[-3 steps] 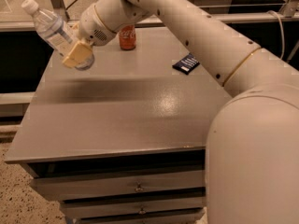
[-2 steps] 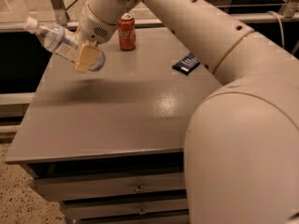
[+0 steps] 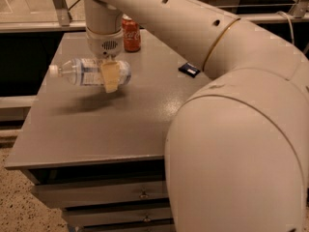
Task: Knock blue plastic bottle over
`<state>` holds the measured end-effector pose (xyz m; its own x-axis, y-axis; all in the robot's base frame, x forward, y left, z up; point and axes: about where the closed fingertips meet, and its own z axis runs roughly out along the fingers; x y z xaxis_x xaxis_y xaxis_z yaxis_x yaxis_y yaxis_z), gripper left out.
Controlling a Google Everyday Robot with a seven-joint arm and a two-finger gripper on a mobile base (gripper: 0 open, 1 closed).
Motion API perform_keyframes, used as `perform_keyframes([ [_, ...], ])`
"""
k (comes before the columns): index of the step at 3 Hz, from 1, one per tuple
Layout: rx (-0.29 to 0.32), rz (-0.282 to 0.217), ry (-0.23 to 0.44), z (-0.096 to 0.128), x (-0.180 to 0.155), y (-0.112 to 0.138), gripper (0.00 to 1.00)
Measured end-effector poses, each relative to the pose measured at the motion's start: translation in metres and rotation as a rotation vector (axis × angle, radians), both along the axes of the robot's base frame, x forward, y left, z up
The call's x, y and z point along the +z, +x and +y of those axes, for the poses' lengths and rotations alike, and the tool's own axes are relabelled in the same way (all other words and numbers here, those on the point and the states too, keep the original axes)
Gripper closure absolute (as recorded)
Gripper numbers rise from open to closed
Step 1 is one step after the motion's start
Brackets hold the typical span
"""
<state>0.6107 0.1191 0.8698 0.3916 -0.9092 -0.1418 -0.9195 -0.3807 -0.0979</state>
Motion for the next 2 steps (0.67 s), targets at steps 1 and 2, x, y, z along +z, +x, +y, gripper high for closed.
perform_keyframes([
  [1,0.010,-0.018,-0.115,-0.0127,-0.0094,-0.0032,0.65],
  [2,0.017,-0.025,-0.152,-0.0131,-0.0149,-0.0047,0.41],
])
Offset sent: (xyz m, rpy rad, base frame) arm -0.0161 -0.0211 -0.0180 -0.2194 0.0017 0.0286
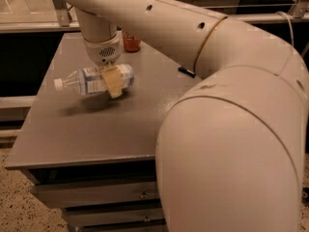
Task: Knock blue plastic bottle over
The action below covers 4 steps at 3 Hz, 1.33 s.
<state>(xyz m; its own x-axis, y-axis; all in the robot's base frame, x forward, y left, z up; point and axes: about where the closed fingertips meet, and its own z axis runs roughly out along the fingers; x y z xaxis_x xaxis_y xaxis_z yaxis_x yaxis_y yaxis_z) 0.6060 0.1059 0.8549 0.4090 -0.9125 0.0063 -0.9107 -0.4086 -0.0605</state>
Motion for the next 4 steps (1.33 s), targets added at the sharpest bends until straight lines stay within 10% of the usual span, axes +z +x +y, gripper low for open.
perform_keyframes([
  [2,0.003,0.010,0.008,0.004,-0.003,-0.006,0.00],
  [4,-0.086,0.019,0.229,-0.026,0.026,-0.025,0.00],
])
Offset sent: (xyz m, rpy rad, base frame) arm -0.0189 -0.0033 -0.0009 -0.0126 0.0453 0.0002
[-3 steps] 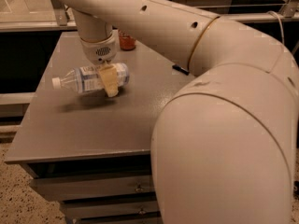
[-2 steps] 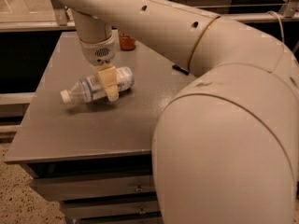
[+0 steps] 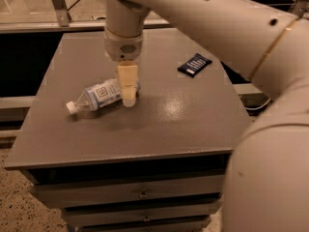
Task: Knock blue plastic bottle over
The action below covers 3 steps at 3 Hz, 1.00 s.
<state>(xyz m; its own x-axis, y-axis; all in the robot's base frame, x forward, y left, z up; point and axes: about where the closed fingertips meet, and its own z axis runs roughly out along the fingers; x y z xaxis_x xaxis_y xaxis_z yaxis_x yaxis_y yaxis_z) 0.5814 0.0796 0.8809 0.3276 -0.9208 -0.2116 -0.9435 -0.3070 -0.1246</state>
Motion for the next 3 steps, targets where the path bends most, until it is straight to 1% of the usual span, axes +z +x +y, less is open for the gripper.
perform_keyframes([
  [1,-0.067,-0.031,0.216,-0.033,0.029,-0.019,0.00],
  [2,-0.096,-0.091,0.405,-0.056,0.043,-0.042,0.00],
  [3,-0.175,-0.153,0.512,-0.086,0.054,-0.038,0.00],
])
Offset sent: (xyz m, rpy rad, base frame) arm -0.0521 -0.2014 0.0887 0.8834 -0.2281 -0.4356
